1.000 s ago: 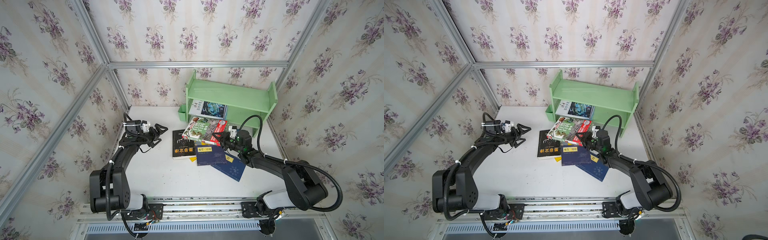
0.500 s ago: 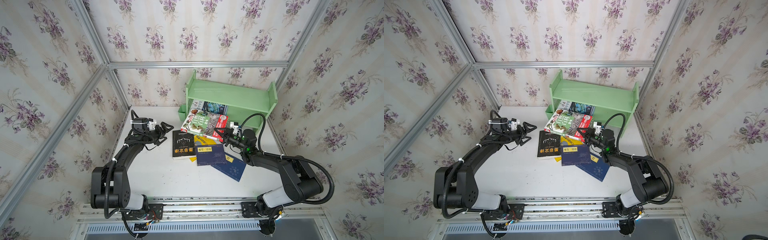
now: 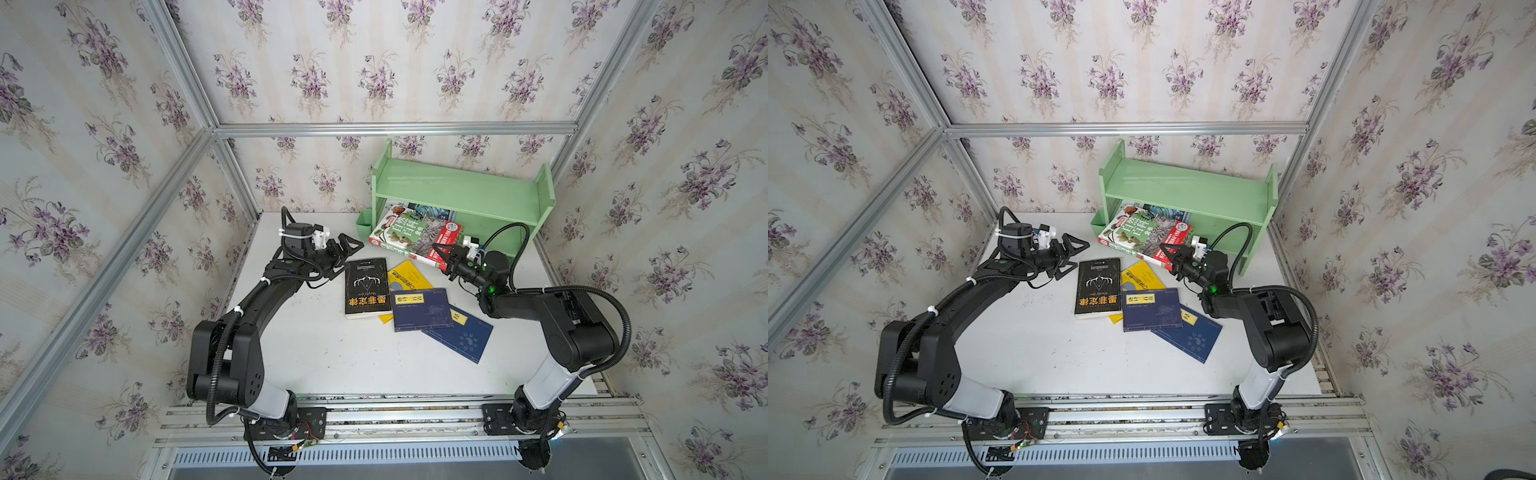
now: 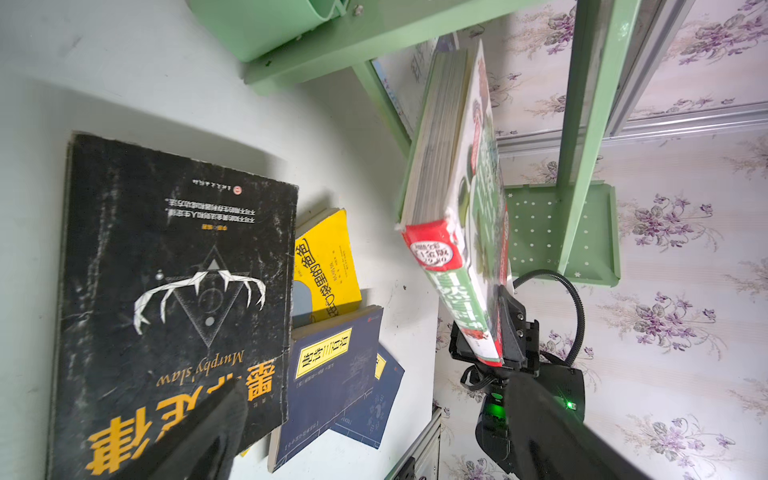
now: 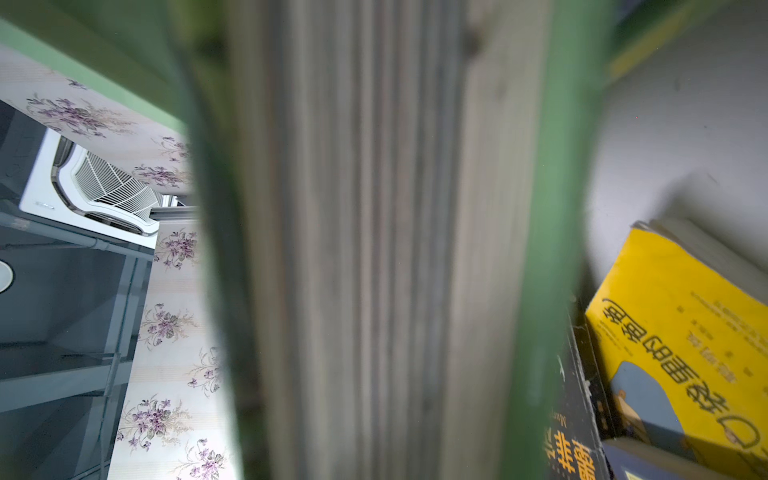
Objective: Stacking books/files
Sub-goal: Place the book at the bookshelf.
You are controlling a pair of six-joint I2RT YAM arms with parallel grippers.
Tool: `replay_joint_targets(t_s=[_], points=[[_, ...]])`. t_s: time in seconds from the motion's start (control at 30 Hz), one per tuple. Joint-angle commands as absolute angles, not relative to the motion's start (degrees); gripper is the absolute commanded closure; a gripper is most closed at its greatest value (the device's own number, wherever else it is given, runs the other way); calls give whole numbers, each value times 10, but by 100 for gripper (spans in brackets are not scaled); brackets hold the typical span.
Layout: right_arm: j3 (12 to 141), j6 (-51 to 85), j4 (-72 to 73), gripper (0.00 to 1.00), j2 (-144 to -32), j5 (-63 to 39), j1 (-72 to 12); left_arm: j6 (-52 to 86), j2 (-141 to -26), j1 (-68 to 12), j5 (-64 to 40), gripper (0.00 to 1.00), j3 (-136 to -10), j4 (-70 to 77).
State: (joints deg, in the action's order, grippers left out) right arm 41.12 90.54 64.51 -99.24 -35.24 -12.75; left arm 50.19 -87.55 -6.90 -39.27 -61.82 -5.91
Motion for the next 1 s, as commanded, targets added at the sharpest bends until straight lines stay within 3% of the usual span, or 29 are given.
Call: replay_joint_targets(t_s=[0.0,0.37,0.97], points=[[438,891,807,100,-1005,-363,-120,516,-889,-78,-388,1,-628,-36],[511,888,807,100,-1072,-376,-105,556,-951,-124,-392,1,-677,20],[580,898,773,100,-1116,-416,-85,814,-1102,-178,-341,2,-714,346]])
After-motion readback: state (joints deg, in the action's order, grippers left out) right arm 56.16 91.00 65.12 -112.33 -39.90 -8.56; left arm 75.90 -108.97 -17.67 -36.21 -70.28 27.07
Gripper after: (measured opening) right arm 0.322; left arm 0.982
